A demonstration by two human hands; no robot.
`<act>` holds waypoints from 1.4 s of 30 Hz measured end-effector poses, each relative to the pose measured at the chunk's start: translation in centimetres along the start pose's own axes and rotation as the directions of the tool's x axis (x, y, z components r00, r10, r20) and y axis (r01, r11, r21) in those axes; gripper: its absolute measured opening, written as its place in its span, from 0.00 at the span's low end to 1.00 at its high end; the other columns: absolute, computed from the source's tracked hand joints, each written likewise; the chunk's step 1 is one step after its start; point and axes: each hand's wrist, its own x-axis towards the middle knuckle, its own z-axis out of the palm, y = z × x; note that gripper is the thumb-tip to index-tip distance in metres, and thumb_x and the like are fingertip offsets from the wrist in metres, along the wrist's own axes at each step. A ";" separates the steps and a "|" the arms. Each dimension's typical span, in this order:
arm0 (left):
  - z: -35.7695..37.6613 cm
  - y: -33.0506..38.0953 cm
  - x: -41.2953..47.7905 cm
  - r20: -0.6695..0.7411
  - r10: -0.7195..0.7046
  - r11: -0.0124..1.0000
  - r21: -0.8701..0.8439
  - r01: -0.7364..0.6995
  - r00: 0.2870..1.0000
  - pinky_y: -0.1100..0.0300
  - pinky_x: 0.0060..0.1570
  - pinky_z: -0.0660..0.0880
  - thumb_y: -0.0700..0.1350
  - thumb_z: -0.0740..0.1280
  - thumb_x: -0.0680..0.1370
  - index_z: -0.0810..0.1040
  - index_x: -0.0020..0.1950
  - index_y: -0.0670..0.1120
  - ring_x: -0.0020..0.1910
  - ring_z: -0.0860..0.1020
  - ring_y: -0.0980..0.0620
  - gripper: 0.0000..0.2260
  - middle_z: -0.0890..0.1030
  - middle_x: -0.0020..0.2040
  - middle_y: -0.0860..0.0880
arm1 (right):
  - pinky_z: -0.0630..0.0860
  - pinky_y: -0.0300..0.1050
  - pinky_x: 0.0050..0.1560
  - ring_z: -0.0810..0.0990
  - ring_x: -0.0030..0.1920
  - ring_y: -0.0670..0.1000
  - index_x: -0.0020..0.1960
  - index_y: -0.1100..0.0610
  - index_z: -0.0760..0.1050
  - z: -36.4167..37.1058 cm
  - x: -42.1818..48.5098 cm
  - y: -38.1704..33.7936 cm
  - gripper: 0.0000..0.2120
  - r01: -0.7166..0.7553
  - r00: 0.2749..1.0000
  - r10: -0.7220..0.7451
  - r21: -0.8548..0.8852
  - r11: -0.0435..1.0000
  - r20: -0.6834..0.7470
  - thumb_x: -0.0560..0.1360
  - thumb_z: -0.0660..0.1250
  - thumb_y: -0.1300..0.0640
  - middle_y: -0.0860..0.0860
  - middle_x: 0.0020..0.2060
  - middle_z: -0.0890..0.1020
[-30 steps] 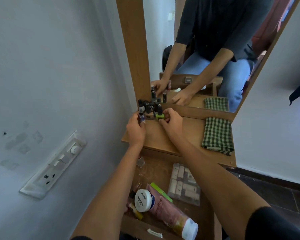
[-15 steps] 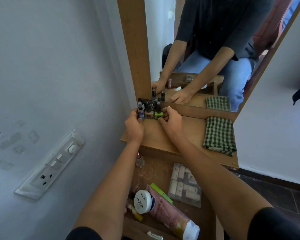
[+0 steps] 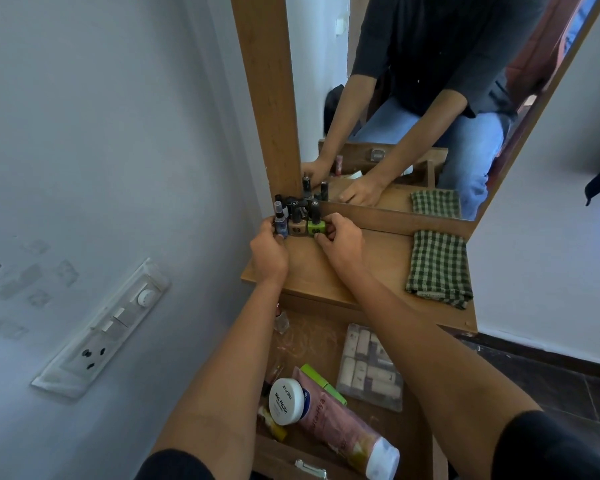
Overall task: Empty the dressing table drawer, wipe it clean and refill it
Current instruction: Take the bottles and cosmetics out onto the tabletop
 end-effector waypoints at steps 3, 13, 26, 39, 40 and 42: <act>-0.1 0.0 -0.1 0.003 -0.017 1.000 -0.019 0.017 1.000 0.62 0.54 0.71 0.34 0.60 0.79 0.71 0.68 0.41 0.59 0.77 0.46 0.17 0.79 0.59 0.42 | 0.78 0.47 0.48 0.76 0.44 0.47 0.58 0.55 0.74 0.0 -0.1 0.0 0.16 -0.022 1.000 0.022 0.061 0.998 -0.004 0.71 0.71 0.56 0.50 0.47 0.78; -4.6 -1.4 -3.8 0.079 -0.082 0.970 -0.220 0.098 0.993 0.65 0.54 0.72 0.37 0.65 0.78 0.75 0.60 0.42 0.53 0.78 0.50 0.11 0.78 0.53 0.49 | 0.67 0.30 0.40 0.73 0.42 0.45 0.57 0.58 0.73 -2.7 -4.1 -0.5 0.14 -0.016 0.998 0.026 0.172 0.985 -0.059 0.72 0.68 0.61 0.51 0.47 0.75; -12.2 -4.6 -12.4 0.573 0.090 0.768 0.481 -0.423 0.815 0.54 0.56 0.73 0.44 0.69 0.75 0.80 0.53 0.51 0.53 0.78 0.49 0.08 0.82 0.52 0.50 | 0.72 0.37 0.50 0.78 0.51 0.50 0.54 0.58 0.78 -2.5 -19.0 -3.4 0.09 0.066 0.820 -0.104 0.088 0.994 0.563 0.74 0.67 0.61 0.53 0.51 0.81; -13.0 -5.3 -14.8 0.687 0.030 0.308 0.684 -0.661 0.726 0.51 0.53 0.63 0.55 0.69 0.71 0.80 0.53 0.49 0.57 0.65 0.45 0.15 0.67 0.58 0.47 | 0.60 0.59 0.66 0.61 0.69 0.62 0.67 0.56 0.68 1.9 -20.4 -5.8 0.19 0.241 0.703 0.155 -0.437 0.867 0.694 0.79 0.57 0.49 0.60 0.67 0.70; -13.0 -5.4 -14.8 0.688 0.032 0.303 0.685 -0.663 0.725 0.51 0.53 0.63 0.55 0.69 0.71 0.80 0.53 0.49 0.57 0.65 0.45 0.15 0.67 0.58 0.47 | 0.60 0.59 0.66 0.60 0.69 0.62 0.66 0.55 0.68 2.0 -20.3 -6.0 0.19 0.241 0.699 0.162 -0.443 0.863 0.697 0.79 0.57 0.49 0.59 0.67 0.70; -13.0 -5.5 -14.9 0.683 0.044 0.299 0.687 -0.662 0.729 0.52 0.53 0.63 0.54 0.69 0.71 0.80 0.53 0.49 0.56 0.65 0.46 0.14 0.67 0.58 0.47 | 0.60 0.59 0.66 0.60 0.69 0.62 0.65 0.55 0.69 2.2 -20.2 -6.2 0.18 0.254 0.694 0.165 -0.453 0.855 0.701 0.78 0.58 0.49 0.59 0.67 0.70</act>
